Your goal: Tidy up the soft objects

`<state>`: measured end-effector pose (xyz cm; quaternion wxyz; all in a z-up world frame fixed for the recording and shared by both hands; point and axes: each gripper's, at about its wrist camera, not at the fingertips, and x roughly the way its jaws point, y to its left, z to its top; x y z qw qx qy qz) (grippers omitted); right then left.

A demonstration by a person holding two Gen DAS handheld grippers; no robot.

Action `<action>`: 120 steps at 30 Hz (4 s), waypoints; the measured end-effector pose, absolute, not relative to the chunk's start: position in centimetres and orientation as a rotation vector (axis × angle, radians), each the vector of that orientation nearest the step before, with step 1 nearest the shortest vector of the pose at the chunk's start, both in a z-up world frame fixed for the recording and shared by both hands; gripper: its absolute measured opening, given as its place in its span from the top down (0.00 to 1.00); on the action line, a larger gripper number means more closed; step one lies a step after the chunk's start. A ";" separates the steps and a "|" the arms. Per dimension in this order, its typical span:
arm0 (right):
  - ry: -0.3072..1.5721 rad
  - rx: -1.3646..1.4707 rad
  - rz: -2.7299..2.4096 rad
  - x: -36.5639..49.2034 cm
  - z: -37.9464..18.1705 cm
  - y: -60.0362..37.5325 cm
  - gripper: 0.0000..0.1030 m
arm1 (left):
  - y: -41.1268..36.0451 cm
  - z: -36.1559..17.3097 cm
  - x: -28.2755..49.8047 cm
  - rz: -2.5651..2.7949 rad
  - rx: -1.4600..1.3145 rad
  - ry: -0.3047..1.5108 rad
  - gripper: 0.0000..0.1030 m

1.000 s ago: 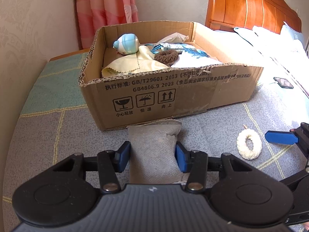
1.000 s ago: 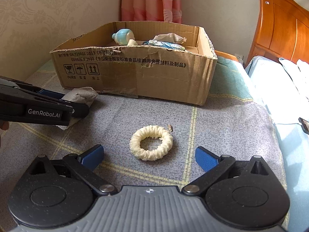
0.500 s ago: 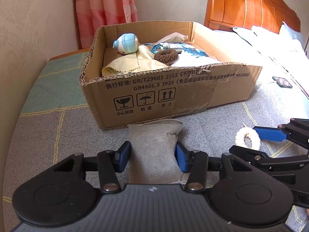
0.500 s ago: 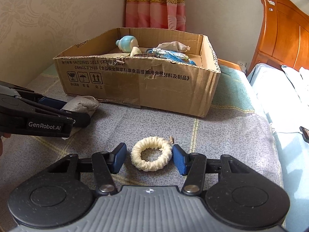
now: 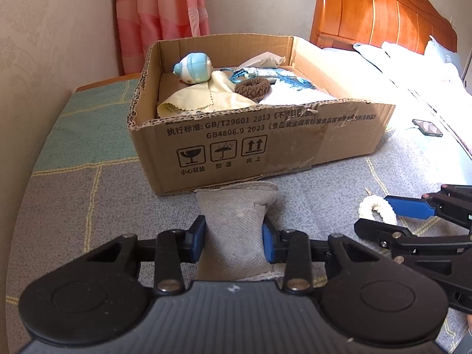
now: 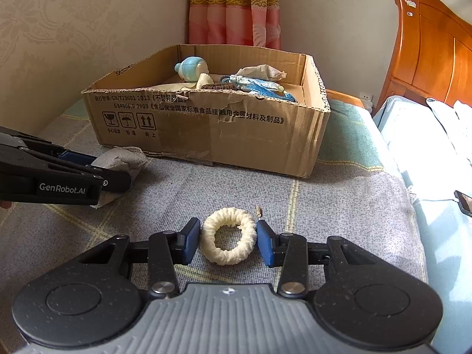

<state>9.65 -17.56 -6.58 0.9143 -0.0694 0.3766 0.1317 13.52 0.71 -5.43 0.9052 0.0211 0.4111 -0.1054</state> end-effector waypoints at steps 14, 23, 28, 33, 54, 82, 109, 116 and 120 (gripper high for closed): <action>0.743 -0.135 0.292 7.8 -4.5 -18.1 0.55 | 1.1 -3.6 11.0 -0.243 0.061 0.834 0.67; 0.710 -0.172 0.333 6.4 -2.3 -18.5 0.55 | 1.6 -0.6 8.7 -0.321 0.064 0.800 0.67; 0.689 -0.152 0.362 6.3 -0.9 -18.9 0.55 | 1.4 2.5 8.7 -0.345 0.071 0.722 0.67; 0.668 -0.139 0.380 6.6 0.1 -19.0 0.55 | 0.7 4.7 11.4 -0.353 0.089 0.655 0.67; 0.649 -0.203 0.401 8.6 2.0 -18.6 0.55 | 0.3 2.7 21.2 -0.241 0.160 0.570 0.02; 0.774 -0.195 0.454 29.3 3.1 -10.9 0.55 | 6.9 2.6 10.4 -0.030 0.041 0.561 0.01; 0.871 -0.274 0.280 23.5 4.6 -12.0 0.00 | 5.7 3.4 8.6 0.014 0.038 0.585 0.01; 0.850 -0.282 0.232 18.0 5.7 -13.3 0.00 | 4.5 3.5 8.6 0.011 0.054 0.624 0.01; 0.830 -0.239 0.176 14.9 6.0 -14.7 0.00 | 4.1 3.7 8.7 0.026 0.050 0.655 0.01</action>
